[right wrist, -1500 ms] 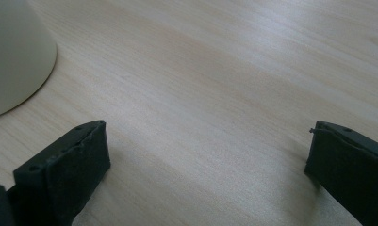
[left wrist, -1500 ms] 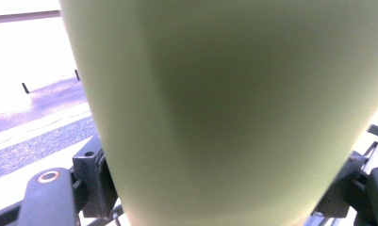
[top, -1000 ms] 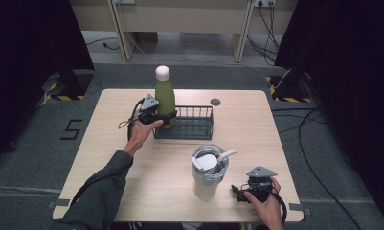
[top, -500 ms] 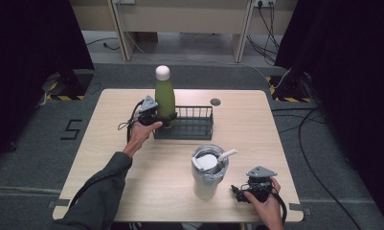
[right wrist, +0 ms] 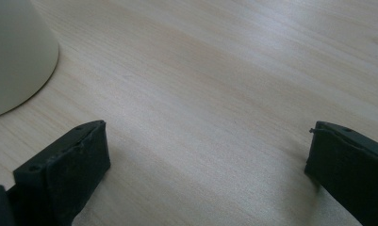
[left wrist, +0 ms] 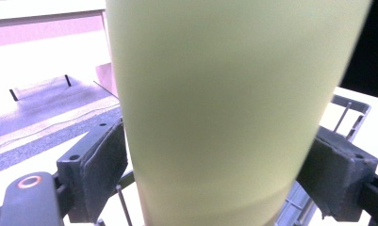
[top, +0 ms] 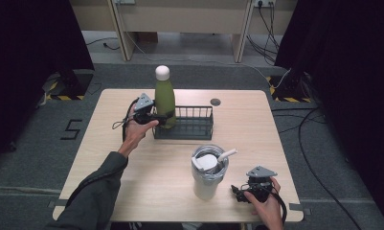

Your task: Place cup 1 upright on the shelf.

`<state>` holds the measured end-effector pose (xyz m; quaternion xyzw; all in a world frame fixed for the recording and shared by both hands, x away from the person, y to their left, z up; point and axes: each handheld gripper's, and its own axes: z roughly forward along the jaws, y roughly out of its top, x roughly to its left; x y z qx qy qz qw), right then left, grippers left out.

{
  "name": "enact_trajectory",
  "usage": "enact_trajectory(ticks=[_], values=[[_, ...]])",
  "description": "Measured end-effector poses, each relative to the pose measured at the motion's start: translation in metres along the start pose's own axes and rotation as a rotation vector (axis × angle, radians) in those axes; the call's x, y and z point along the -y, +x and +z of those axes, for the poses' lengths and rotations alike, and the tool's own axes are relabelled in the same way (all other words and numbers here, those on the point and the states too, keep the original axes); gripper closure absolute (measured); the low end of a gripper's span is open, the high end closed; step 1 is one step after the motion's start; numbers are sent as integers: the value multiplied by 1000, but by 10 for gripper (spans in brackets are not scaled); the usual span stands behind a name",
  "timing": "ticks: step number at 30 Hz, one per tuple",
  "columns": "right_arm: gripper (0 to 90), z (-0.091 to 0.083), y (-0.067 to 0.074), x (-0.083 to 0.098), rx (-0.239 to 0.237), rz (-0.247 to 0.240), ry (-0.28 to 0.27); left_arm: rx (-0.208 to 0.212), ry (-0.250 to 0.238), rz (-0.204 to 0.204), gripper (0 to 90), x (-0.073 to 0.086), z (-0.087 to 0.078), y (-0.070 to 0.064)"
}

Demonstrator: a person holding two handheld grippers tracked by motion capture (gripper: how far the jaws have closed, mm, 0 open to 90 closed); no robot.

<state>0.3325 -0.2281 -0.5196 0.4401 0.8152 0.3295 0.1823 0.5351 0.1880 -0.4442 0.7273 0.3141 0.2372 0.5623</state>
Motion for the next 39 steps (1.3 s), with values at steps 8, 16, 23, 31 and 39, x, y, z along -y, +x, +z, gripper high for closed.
enact_trajectory(ticks=[8, 16, 23, 31, 39], values=[[2, 0, 0, 0, 0, 0, 0, 12, 22, 5, 147, -4, -14, 1], [2, 0, 0, 0, 0, 0, 0, 14, 38, -8, 147, -4, -33, -1], [2, 0, 0, 0, 0, 1, 0, 20, 48, -34, 148, 0, -48, -6], [2, 0, 0, 0, -1, 0, 0, 24, 40, -52, 148, 3, -68, -19], [2, 0, 0, 0, 0, 0, 0, 29, 44, -75, 148, 12, -90, -29]])
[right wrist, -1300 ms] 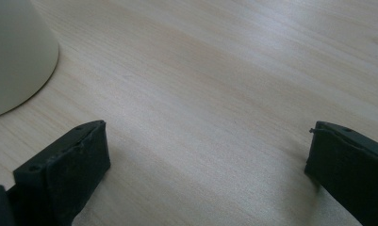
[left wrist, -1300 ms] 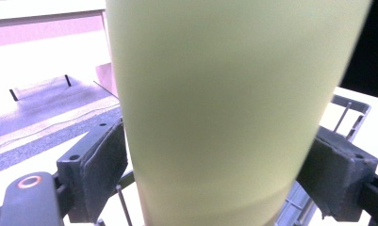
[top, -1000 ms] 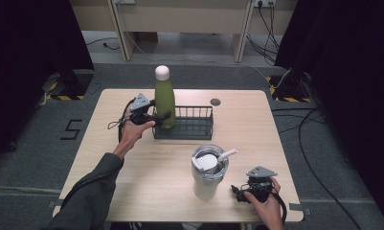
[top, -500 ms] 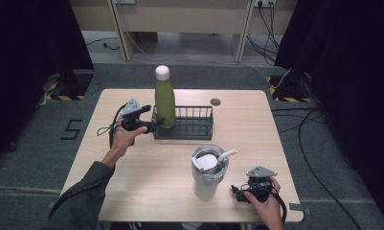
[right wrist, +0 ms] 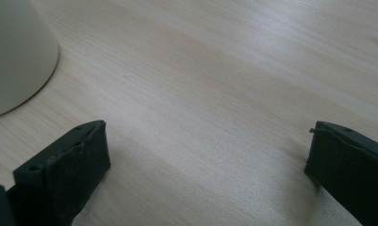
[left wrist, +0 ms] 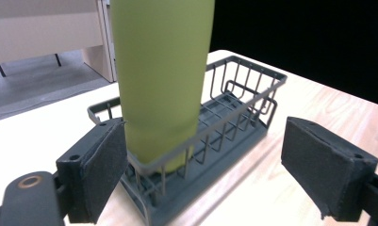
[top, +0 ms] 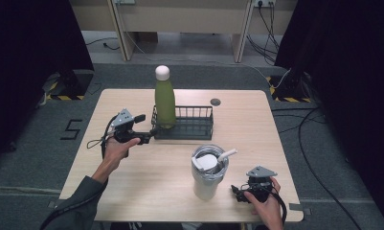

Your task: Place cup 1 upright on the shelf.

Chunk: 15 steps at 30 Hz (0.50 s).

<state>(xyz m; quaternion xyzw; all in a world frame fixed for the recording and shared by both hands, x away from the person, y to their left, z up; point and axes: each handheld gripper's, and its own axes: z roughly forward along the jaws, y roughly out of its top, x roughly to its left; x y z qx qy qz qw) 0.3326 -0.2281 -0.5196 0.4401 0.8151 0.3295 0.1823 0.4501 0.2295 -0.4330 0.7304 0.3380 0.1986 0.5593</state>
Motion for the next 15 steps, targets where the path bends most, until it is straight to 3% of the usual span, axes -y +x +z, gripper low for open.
enact_trajectory(ticks=[6, 15], values=[[2, 0, 0, 0, 0, 0, 0, -6, 17, 18, 149, 14, -10, -7], [2, 0, 0, 0, -1, 0, -2, -4, 22, 3, 150, 30, -21, -11]])
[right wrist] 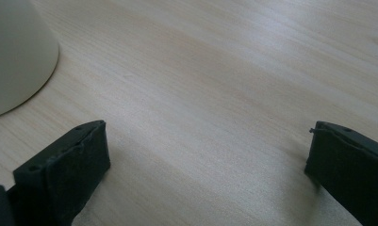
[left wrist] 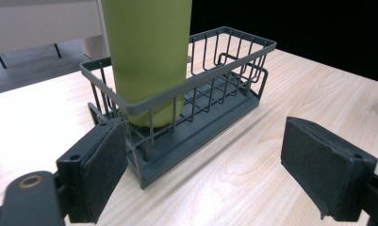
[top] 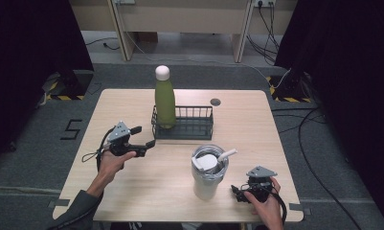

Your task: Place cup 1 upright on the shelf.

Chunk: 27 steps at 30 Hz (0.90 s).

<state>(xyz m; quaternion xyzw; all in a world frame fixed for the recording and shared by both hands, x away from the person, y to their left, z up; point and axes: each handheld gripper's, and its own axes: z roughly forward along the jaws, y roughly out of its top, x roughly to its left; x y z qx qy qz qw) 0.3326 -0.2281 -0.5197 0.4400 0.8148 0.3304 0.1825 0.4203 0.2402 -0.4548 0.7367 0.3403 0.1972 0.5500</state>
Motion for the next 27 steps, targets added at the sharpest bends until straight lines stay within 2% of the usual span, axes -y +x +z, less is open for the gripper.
enact_trajectory(ticks=[13, 27], values=[[2, 0, 0, 0, 0, 0, 0, 2, -14, -26, 150, 8, -9, 1], [2, 0, 0, 0, 0, 1, 0, -8, 4, -30, 149, 16, -17, 3]])
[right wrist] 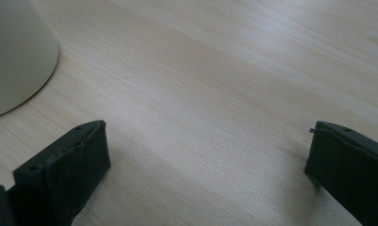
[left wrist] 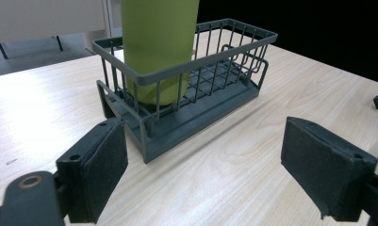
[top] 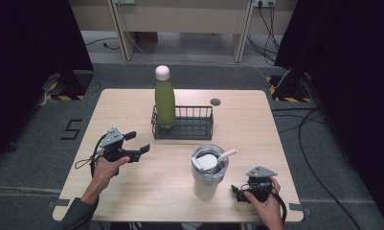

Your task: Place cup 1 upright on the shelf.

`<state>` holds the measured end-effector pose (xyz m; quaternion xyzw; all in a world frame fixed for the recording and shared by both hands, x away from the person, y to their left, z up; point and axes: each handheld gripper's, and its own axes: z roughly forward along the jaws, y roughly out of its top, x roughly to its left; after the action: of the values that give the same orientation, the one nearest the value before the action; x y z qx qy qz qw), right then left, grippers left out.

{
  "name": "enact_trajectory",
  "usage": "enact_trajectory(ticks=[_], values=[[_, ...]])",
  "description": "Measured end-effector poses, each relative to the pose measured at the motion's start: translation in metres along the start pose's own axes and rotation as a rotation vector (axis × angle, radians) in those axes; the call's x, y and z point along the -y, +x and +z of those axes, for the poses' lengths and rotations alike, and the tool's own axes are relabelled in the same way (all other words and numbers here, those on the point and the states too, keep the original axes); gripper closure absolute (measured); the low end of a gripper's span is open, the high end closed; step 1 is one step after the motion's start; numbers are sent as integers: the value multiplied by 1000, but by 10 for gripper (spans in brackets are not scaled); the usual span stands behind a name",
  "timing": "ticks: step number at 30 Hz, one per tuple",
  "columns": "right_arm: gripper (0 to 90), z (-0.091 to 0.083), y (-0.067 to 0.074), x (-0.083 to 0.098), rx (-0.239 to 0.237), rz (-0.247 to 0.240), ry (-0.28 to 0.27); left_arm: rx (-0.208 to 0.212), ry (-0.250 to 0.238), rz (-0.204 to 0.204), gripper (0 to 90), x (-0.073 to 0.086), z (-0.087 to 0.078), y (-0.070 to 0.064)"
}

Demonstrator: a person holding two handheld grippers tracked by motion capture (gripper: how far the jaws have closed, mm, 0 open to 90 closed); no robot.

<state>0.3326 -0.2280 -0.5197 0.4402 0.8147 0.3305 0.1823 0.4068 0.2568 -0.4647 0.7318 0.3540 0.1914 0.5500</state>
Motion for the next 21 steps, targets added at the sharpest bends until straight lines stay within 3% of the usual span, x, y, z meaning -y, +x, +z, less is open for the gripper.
enact_trajectory(ticks=[21], values=[[2, 0, 0, 0, 1, -5, -2, -13, 6, -20, 149, 11, -20, 4]])
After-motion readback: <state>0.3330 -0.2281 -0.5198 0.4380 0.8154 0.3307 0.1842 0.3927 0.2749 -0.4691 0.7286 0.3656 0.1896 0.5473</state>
